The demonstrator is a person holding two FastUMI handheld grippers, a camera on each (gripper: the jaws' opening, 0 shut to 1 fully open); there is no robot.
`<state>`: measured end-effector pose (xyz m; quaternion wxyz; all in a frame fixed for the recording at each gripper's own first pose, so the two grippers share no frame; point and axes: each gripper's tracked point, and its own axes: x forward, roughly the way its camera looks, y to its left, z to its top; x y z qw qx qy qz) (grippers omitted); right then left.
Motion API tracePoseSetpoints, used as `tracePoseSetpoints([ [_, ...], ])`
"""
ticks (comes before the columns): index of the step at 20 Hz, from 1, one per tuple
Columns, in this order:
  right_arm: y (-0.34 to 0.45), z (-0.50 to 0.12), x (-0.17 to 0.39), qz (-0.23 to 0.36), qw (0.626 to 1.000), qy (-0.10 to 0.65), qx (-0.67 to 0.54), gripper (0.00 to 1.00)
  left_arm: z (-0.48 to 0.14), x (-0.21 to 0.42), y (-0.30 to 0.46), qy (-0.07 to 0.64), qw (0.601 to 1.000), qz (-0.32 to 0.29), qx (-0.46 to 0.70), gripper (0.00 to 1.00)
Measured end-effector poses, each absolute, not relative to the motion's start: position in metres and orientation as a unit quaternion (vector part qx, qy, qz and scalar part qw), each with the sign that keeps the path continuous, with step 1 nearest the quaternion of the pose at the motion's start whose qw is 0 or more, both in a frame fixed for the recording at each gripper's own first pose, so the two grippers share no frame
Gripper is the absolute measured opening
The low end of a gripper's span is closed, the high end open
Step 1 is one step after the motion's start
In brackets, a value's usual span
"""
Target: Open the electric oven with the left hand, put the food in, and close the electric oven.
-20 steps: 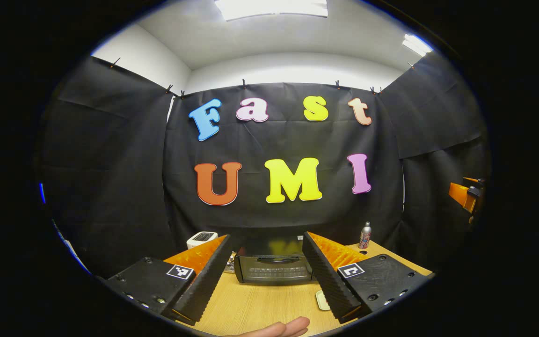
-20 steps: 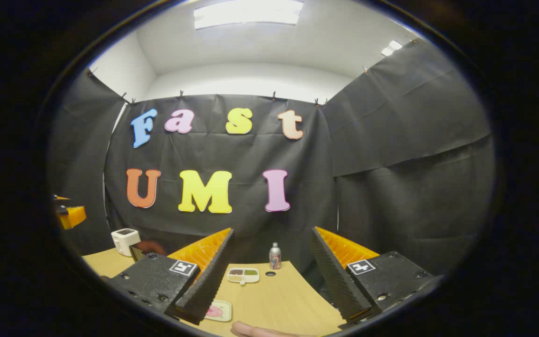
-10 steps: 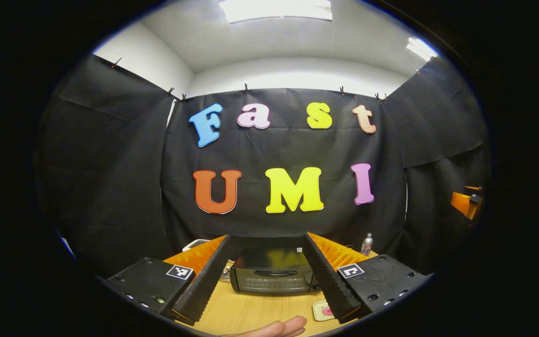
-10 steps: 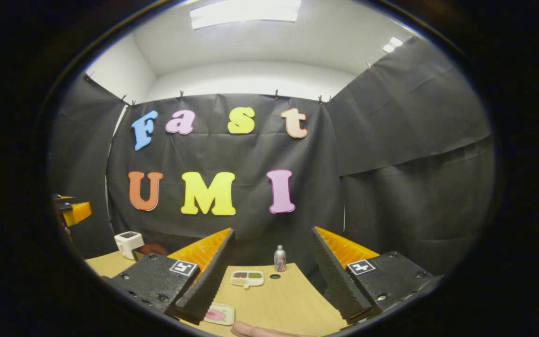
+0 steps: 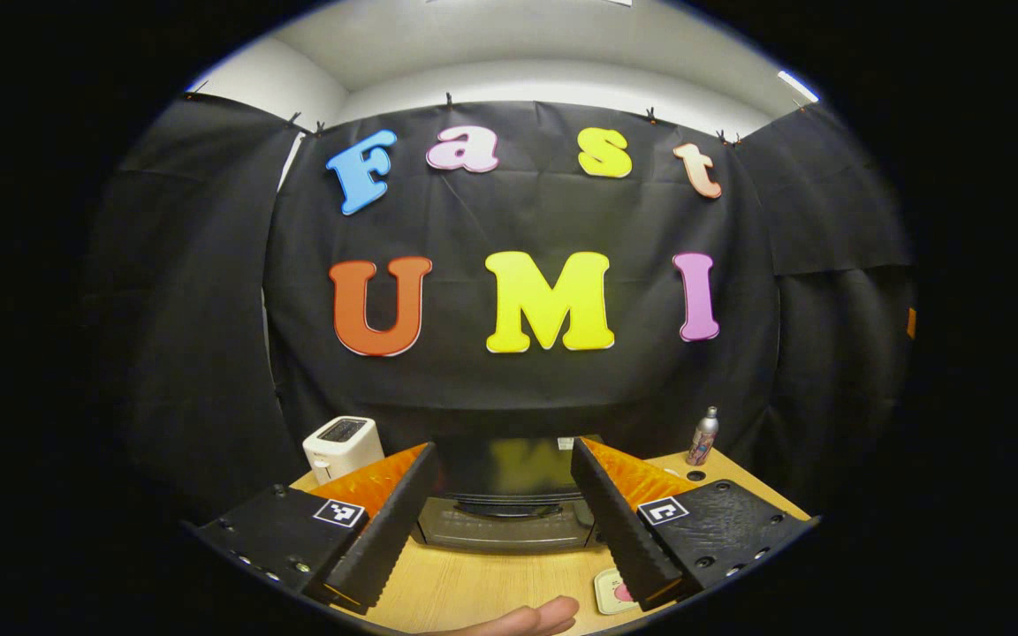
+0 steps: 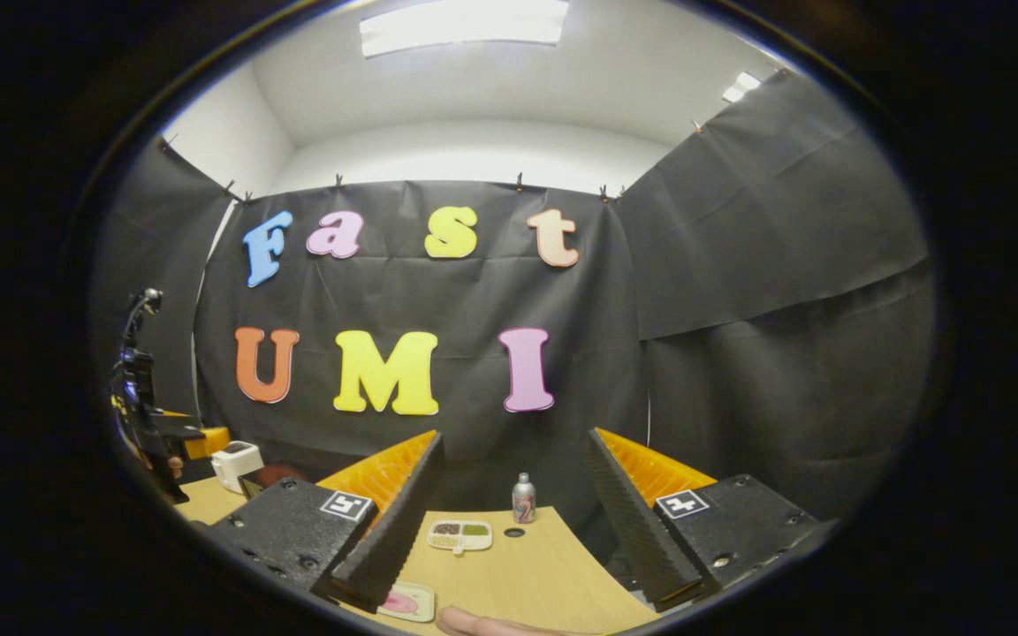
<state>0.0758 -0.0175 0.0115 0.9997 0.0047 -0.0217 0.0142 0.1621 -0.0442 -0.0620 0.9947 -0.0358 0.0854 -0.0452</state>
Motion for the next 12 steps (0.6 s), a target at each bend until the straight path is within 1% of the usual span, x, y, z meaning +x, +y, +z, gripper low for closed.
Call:
tracePoseSetpoints([
  [1,-0.017,0.009,0.079,0.015,1.000,-0.020,0.005,0.98,-0.073,0.173,-0.048,0.101,0.993,-0.049,-0.033,1.00],
  [2,-0.017,0.008,0.081,0.015,1.000,-0.019,0.006,0.98,-0.086,0.184,-0.050,0.117,0.991,-0.050,-0.026,0.97],
  [6,-0.018,0.000,0.087,0.014,1.000,-0.014,0.012,0.98,-0.139,0.214,-0.072,0.190,0.979,-0.077,-0.016,0.97],
  [12,-0.026,-0.009,0.088,0.003,1.000,-0.009,0.002,0.98,-0.189,0.245,-0.069,0.250,0.966,-0.069,-0.012,0.96],
])
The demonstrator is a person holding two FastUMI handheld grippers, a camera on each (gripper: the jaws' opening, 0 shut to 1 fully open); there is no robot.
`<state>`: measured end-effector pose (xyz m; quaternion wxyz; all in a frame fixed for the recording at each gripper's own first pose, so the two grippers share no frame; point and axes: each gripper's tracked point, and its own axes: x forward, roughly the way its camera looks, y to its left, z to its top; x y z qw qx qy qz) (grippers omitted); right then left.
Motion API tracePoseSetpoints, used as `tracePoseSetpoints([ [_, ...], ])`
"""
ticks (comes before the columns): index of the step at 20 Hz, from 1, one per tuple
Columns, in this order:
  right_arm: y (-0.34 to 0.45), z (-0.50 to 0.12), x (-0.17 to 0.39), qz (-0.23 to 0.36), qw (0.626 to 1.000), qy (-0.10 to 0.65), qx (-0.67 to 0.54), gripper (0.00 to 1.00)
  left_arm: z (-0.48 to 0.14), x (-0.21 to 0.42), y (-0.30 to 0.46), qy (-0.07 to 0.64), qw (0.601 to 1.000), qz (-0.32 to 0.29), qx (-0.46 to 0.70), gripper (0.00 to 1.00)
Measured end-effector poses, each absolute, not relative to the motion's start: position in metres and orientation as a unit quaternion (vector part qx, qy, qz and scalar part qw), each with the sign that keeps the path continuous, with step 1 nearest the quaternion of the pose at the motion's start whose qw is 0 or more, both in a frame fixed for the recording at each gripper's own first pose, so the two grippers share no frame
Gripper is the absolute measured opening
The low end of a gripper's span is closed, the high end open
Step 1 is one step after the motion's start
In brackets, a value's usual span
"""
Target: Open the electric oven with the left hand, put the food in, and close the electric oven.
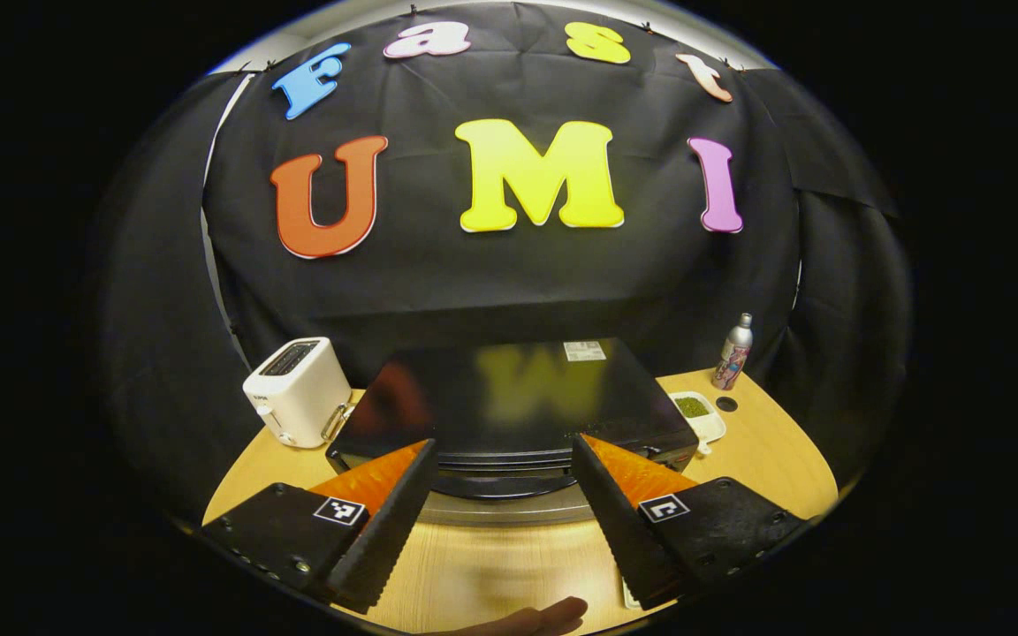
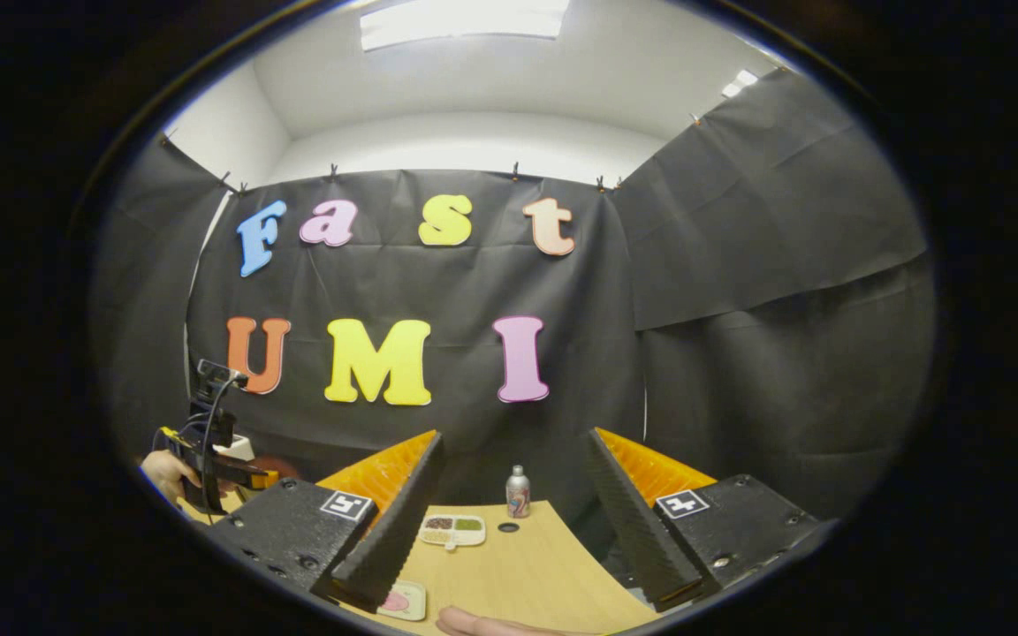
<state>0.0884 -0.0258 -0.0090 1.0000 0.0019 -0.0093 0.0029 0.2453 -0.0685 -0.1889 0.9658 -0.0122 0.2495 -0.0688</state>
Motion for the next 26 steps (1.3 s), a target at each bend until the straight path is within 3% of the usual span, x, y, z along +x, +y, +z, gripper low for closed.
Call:
tracePoseSetpoints([
  [5,-0.032,-0.008,0.085,-0.001,1.000,-0.020,0.010,0.97,-0.225,0.257,-0.071,0.300,0.951,-0.068,-0.004,0.97],
  [11,-0.033,-0.007,0.078,0.000,1.000,-0.017,0.007,0.98,-0.226,0.258,-0.076,0.311,0.947,-0.082,-0.020,0.95],
  [26,-0.027,0.004,0.028,0.004,0.999,-0.031,-0.009,0.98,-0.235,0.200,-0.069,0.287,0.953,-0.098,-0.017,0.94],
])
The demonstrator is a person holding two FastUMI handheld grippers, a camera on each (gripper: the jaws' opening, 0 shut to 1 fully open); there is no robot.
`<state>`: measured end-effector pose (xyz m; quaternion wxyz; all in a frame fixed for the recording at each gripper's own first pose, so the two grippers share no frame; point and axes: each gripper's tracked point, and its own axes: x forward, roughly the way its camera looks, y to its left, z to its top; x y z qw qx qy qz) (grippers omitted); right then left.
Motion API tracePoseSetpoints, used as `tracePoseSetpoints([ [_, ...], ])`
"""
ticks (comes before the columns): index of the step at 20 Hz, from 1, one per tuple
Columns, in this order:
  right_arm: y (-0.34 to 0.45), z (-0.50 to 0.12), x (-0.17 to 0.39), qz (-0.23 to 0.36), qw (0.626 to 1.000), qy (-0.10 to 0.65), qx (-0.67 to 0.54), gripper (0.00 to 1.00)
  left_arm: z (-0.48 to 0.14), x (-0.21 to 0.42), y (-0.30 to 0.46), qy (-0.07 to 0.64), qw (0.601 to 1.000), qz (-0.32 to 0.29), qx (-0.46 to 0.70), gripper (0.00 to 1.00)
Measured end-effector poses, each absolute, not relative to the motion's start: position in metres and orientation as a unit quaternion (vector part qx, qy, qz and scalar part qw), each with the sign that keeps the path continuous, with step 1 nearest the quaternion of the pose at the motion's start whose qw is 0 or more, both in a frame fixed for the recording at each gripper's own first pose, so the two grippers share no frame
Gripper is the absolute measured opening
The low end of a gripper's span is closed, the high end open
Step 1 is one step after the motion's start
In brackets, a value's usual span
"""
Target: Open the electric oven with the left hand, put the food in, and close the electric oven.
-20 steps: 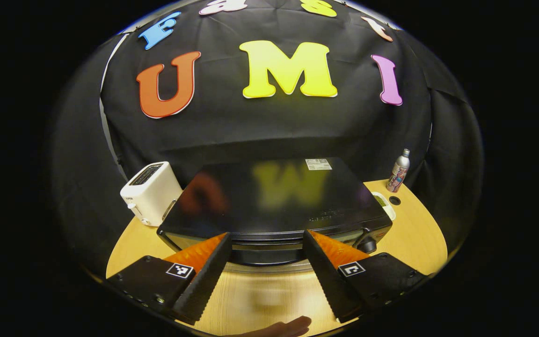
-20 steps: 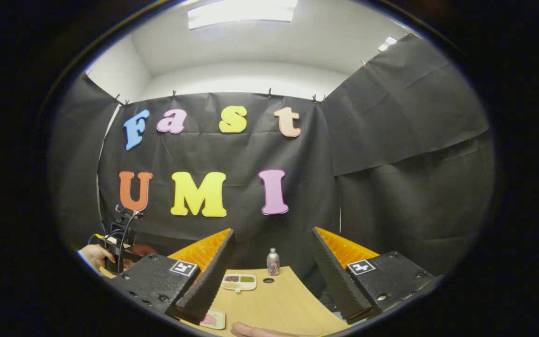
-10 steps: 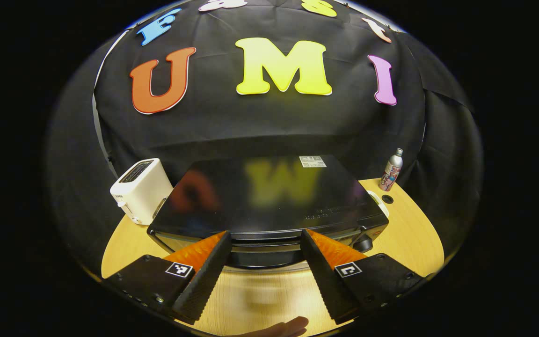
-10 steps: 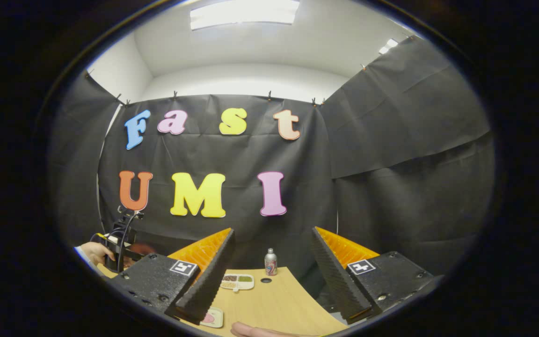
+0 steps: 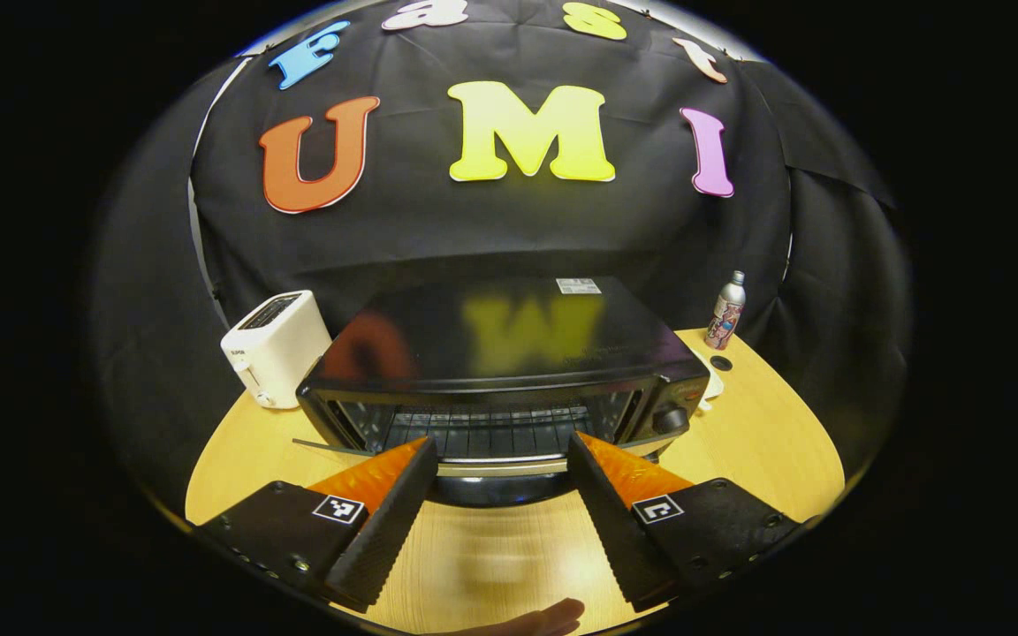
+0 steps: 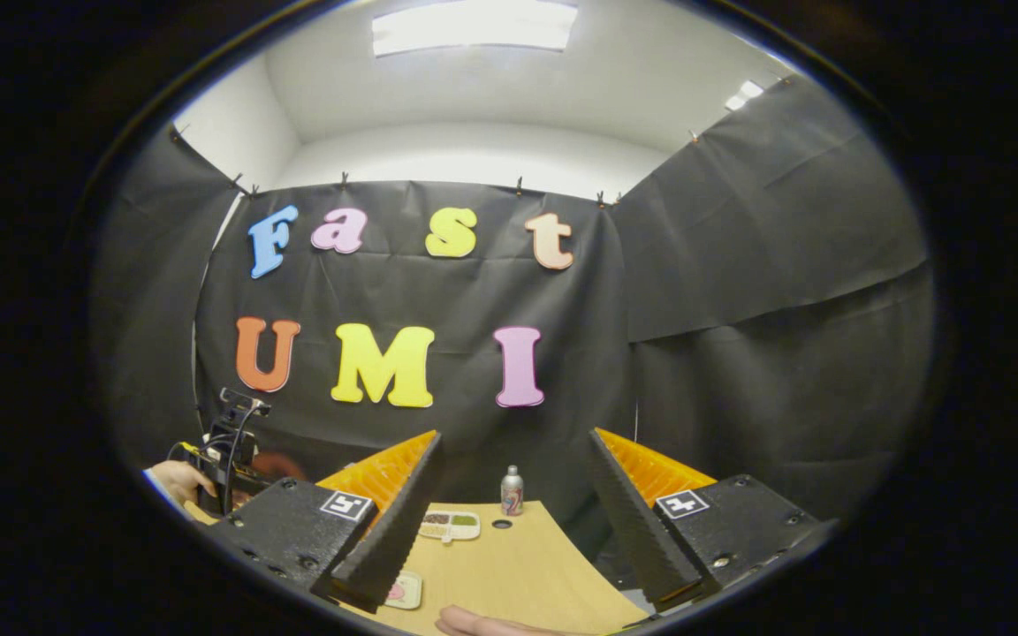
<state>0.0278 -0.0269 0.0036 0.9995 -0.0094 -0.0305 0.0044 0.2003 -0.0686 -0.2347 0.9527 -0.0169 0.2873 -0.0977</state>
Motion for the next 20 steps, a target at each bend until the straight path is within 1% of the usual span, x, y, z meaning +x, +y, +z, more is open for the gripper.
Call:
tracePoseSetpoints([
  [4,-0.023,0.011,0.013,0.006,0.999,-0.038,-0.011,0.98,-0.246,0.172,-0.067,0.287,0.953,-0.096,-0.019,0.94],
  [7,-0.018,0.018,0.002,0.015,0.999,-0.048,0.004,0.98,-0.260,0.152,-0.067,0.295,0.950,-0.095,-0.024,0.94],
  [10,-0.008,0.017,-0.008,0.031,0.999,-0.042,0.007,0.98,-0.273,0.137,-0.066,0.299,0.949,-0.094,-0.025,0.95],
  [11,-0.006,0.018,-0.009,0.033,0.999,-0.041,0.008,1.00,-0.278,0.131,-0.066,0.302,0.948,-0.093,-0.026,0.95],
  [13,-0.005,0.020,-0.012,0.034,0.999,-0.041,0.006,1.00,-0.290,0.120,-0.067,0.306,0.947,-0.094,-0.023,0.95],
  [14,-0.005,0.020,-0.013,0.033,0.999,-0.042,0.006,0.98,-0.295,0.115,-0.067,0.309,0.946,-0.095,-0.021,0.95],
  [16,-0.006,0.020,-0.015,0.032,0.999,-0.042,0.006,0.98,-0.313,0.104,-0.068,0.321,0.942,-0.095,-0.020,0.95],
  [17,-0.005,0.019,-0.016,0.033,0.999,-0.041,0.007,1.00,-0.320,0.099,-0.067,0.328,0.940,-0.096,-0.017,0.95],
  [20,-0.003,0.016,-0.012,0.035,0.999,-0.031,0.008,1.00,-0.336,0.091,-0.069,0.333,0.938,-0.098,-0.010,0.95],
])
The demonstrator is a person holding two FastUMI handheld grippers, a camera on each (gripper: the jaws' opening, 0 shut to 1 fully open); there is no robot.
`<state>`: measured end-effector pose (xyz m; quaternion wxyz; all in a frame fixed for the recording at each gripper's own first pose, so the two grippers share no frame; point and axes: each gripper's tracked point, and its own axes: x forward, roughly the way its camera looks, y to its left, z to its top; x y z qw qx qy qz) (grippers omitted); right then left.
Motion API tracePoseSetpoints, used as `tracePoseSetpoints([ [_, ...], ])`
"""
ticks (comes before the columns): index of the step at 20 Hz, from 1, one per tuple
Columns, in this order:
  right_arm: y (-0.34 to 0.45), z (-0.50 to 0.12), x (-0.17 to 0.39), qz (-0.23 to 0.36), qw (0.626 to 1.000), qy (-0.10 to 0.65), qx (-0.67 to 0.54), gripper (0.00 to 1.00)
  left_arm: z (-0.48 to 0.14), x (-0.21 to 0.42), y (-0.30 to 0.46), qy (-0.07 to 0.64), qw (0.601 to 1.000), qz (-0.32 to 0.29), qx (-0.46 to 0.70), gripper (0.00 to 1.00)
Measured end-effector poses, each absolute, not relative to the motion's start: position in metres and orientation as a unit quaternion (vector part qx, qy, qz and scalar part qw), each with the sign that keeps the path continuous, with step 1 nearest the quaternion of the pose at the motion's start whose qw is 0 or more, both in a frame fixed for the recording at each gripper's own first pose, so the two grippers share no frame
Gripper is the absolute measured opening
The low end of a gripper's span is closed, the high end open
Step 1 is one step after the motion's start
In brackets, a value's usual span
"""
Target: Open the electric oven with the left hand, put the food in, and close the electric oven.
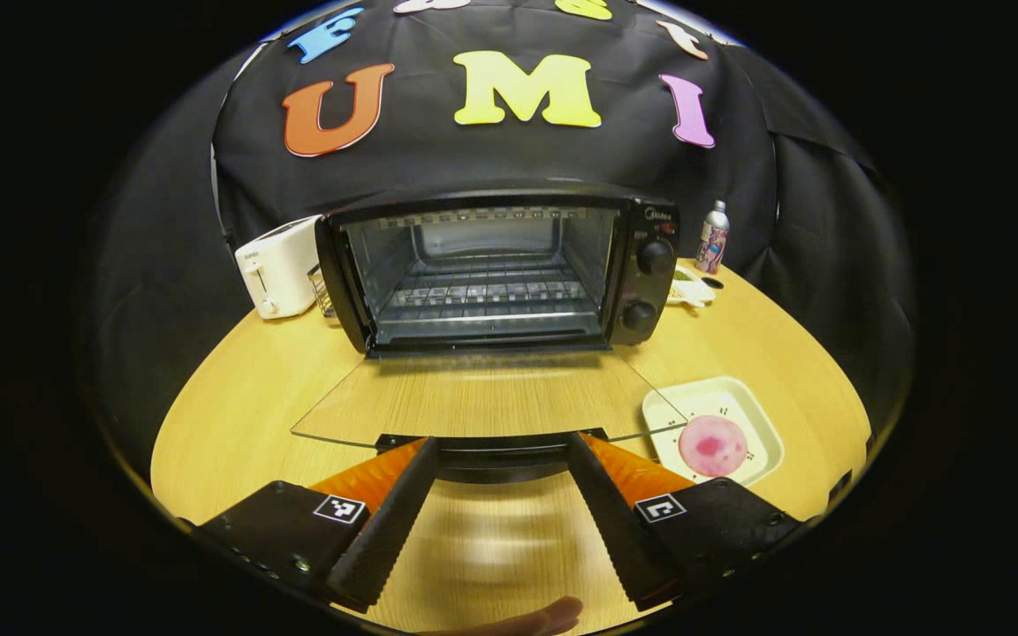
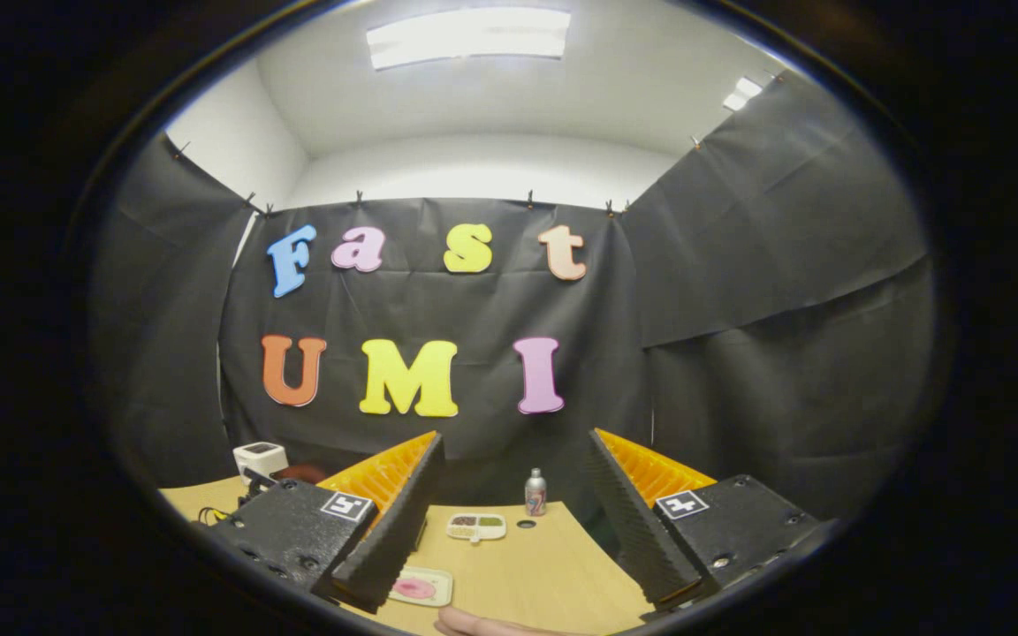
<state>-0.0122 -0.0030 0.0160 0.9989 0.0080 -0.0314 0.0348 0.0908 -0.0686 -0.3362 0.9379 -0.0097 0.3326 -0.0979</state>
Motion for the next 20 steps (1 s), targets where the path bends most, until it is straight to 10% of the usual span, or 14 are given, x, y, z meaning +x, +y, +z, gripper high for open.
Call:
tracePoseSetpoints([
  [12,0.003,-0.018,0.015,0.040,0.999,0.033,-0.002,0.98,-0.363,0.086,-0.070,0.333,0.938,-0.099,-0.016,0.96],
  [20,0.013,-0.083,0.072,0.051,0.988,0.142,-0.020,0.99,-0.245,0.067,-0.059,0.195,0.976,-0.093,-0.018,0.95],
])
